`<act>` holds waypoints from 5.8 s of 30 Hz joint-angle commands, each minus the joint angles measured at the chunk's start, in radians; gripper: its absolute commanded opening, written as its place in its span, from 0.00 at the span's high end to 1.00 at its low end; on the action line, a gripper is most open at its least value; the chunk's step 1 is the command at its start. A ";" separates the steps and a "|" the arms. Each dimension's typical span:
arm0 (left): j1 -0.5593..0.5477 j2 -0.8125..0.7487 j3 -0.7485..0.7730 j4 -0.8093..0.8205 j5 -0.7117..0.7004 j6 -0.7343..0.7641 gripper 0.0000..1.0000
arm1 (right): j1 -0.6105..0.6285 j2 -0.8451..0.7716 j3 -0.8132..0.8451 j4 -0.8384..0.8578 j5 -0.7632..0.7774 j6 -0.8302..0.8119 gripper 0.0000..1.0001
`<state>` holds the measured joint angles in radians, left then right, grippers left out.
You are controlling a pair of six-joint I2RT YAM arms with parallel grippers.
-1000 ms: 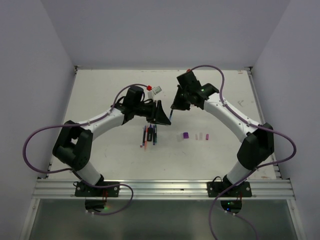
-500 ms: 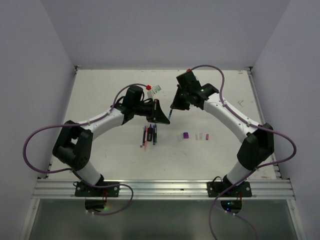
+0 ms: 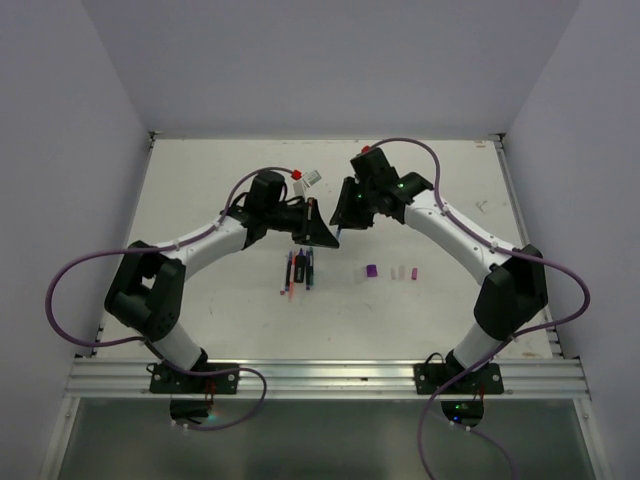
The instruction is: Open the pen caps
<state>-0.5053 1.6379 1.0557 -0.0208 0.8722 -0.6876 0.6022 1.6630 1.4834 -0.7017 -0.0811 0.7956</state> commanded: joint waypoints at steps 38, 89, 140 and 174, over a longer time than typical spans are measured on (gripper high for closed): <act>0.096 -0.228 -0.060 -0.406 -0.471 0.278 1.00 | -0.113 0.168 0.107 0.118 -0.187 -0.159 1.00; 0.145 -0.259 -0.079 -0.407 -0.470 0.280 1.00 | 0.080 0.423 0.029 0.068 -0.241 -0.173 0.66; -0.177 0.316 0.015 0.070 -0.249 -0.033 1.00 | -0.395 -0.060 -0.098 -0.124 -0.175 -0.291 0.64; -0.196 0.470 0.141 0.048 -0.292 -0.033 0.53 | -0.420 0.076 0.006 -0.113 -0.232 -0.240 0.64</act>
<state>-0.6994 2.1048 1.2198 0.0750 0.6754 -0.7513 0.1890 1.7279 1.4384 -0.8135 -0.2844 0.5423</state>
